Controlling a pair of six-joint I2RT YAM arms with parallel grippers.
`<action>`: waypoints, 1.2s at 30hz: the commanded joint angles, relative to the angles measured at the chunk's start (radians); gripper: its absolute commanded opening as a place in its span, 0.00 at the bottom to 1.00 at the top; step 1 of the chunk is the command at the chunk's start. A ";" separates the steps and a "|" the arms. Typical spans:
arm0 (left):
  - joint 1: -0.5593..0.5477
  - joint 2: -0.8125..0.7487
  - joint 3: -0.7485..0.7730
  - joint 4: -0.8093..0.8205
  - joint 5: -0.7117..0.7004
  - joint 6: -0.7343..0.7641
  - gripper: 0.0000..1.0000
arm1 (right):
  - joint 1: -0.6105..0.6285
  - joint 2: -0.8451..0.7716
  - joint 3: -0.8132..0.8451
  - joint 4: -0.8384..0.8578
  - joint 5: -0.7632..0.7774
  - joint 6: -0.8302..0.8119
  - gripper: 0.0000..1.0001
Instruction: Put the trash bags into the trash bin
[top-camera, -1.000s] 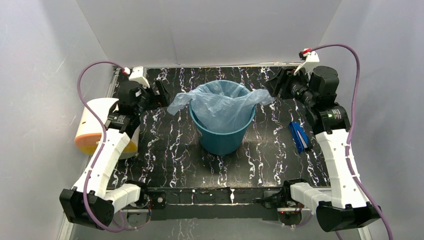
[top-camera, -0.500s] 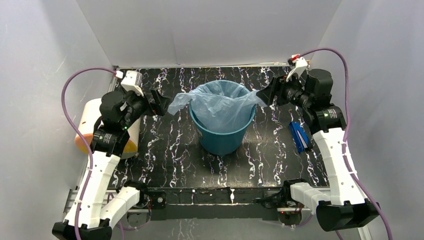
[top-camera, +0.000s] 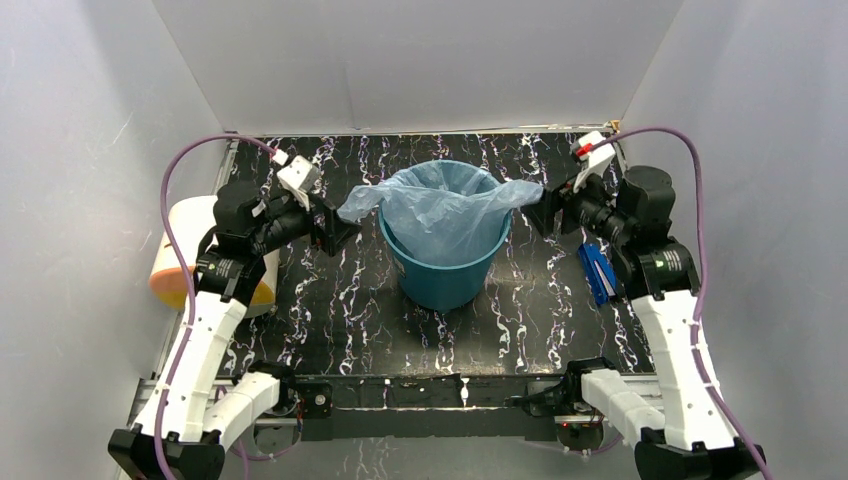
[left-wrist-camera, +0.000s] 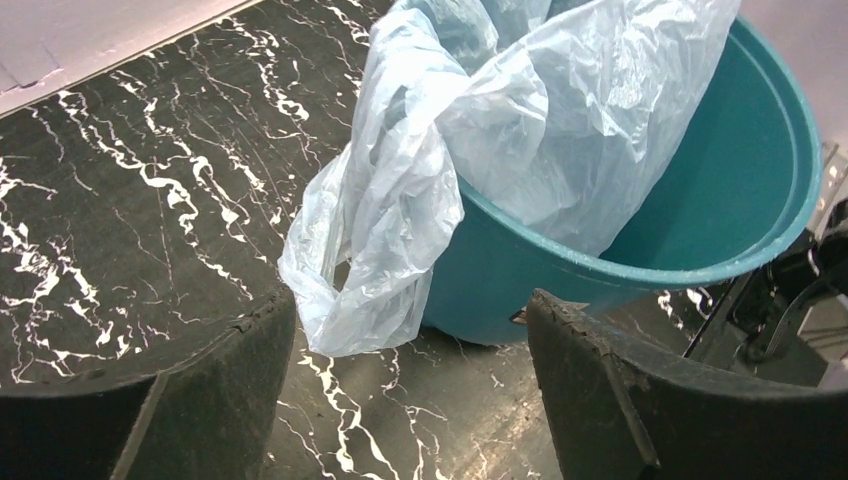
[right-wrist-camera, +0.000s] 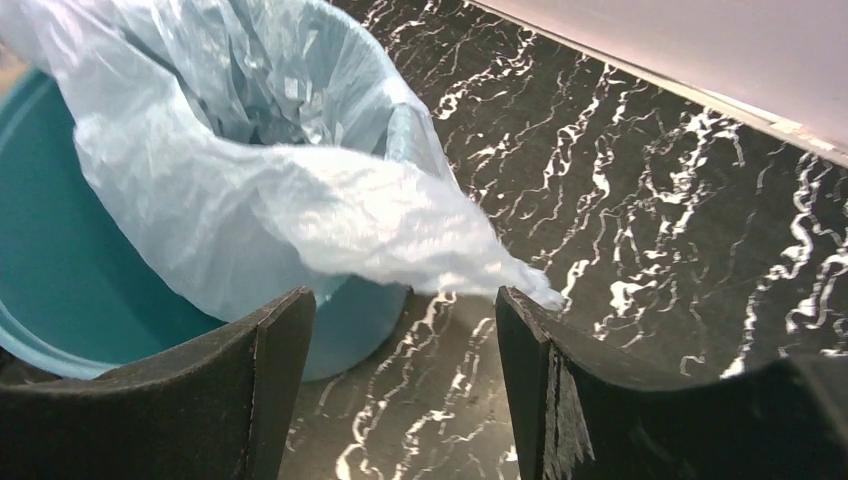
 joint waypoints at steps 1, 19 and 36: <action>0.003 0.031 0.023 -0.042 0.090 0.095 0.78 | -0.004 -0.069 -0.060 0.055 0.018 -0.181 0.76; 0.003 0.052 0.014 -0.061 0.056 0.106 0.46 | -0.004 -0.062 -0.195 0.251 0.184 -0.309 0.66; 0.003 0.046 0.013 -0.090 0.044 0.140 0.16 | -0.012 0.094 -0.081 0.193 -0.038 -0.408 0.05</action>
